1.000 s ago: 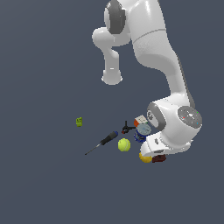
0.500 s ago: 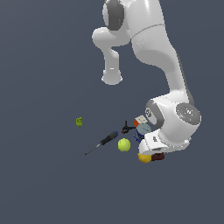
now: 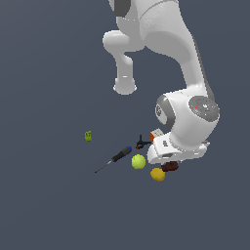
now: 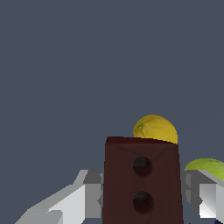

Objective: Pick up a designated object from a clutter of objects.

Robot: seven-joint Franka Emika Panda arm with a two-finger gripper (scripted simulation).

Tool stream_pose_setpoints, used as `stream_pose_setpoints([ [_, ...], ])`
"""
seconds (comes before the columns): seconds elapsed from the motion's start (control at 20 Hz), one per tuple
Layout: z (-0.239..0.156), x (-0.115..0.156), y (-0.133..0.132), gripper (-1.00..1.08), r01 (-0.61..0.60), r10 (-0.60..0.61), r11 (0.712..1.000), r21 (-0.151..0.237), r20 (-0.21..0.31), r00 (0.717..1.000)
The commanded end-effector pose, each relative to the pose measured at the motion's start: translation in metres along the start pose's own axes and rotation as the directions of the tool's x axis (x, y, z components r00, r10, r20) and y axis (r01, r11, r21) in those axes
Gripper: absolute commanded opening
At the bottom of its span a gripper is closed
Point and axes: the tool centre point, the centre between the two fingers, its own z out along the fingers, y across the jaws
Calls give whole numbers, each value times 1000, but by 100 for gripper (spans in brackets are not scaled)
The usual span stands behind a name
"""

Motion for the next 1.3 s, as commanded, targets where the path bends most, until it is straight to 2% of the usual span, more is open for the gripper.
stream_pose_setpoints([
  [0.0,-22,-6,13,-100,-1,1,1000,0,0,1000],
  [1.25,-260,-78,158,-100,-1,1,1000,-3,35,999],
])
